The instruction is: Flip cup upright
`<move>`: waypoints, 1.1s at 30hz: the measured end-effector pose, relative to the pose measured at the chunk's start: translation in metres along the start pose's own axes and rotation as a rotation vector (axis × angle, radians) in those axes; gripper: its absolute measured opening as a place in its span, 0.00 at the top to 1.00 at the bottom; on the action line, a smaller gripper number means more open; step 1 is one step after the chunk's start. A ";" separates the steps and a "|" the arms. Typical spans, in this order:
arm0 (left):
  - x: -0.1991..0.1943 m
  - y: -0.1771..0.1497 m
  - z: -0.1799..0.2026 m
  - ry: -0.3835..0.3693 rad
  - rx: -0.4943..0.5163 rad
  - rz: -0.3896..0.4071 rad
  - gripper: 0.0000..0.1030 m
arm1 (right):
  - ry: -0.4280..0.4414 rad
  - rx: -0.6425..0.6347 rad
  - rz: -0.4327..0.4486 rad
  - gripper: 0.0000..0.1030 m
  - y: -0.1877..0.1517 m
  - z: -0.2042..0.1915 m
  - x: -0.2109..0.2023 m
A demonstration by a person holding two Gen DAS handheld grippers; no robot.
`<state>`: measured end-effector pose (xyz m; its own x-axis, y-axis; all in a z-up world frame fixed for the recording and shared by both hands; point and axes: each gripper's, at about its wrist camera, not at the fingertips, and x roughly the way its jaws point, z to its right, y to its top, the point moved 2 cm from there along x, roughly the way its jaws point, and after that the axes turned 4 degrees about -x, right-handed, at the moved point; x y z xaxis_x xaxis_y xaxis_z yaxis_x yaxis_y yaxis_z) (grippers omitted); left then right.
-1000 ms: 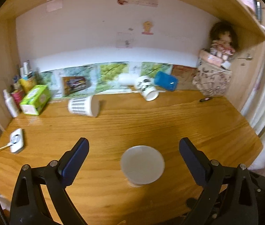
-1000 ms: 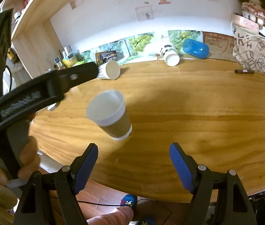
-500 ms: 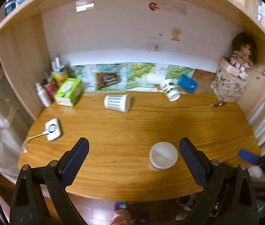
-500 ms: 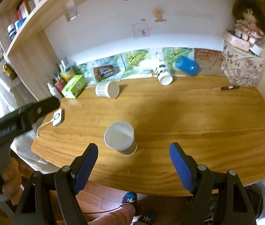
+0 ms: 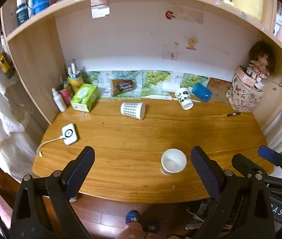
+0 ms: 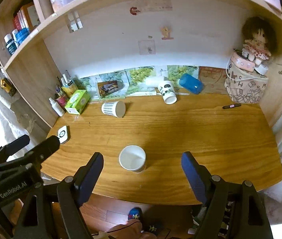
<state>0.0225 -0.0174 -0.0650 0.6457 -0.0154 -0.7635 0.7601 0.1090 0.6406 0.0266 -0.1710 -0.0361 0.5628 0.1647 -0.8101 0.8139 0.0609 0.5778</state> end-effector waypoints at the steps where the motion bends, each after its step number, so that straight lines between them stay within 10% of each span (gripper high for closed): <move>1: -0.002 0.000 -0.001 -0.001 0.000 0.002 0.05 | -0.001 -0.002 0.001 0.21 0.000 -0.001 -0.001; 33: -0.003 0.025 -0.017 -0.003 0.005 -0.008 0.05 | -0.113 0.024 0.053 0.21 0.023 -0.017 -0.016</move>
<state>0.0379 0.0019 -0.0478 0.6397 -0.0196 -0.7683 0.7656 0.1039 0.6348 0.0343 -0.1555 -0.0081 0.6166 0.0548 -0.7853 0.7851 0.0315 0.6186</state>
